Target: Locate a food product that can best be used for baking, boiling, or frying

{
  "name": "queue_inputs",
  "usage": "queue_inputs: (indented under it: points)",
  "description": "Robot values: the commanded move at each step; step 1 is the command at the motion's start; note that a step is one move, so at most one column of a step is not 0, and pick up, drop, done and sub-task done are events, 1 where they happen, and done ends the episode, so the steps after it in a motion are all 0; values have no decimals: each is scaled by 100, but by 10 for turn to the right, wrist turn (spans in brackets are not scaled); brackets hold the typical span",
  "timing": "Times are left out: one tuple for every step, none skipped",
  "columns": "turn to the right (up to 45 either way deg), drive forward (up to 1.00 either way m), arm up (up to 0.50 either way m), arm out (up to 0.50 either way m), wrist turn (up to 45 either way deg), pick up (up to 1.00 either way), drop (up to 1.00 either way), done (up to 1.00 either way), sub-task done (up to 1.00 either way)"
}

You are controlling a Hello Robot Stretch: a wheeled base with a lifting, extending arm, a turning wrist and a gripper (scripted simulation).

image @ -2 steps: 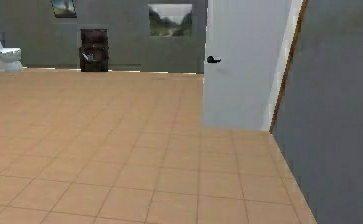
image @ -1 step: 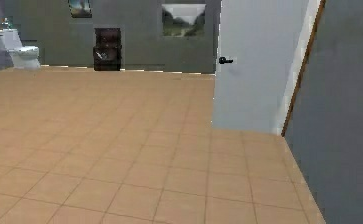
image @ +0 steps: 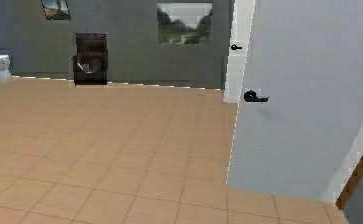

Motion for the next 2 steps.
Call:
queue_inputs:
  points:
    - [0, 100, 0, 0, 0, 0, 0, 0, 0]
    - [-120, 0, 0, 0, 0, 0, 0, 0, 0]
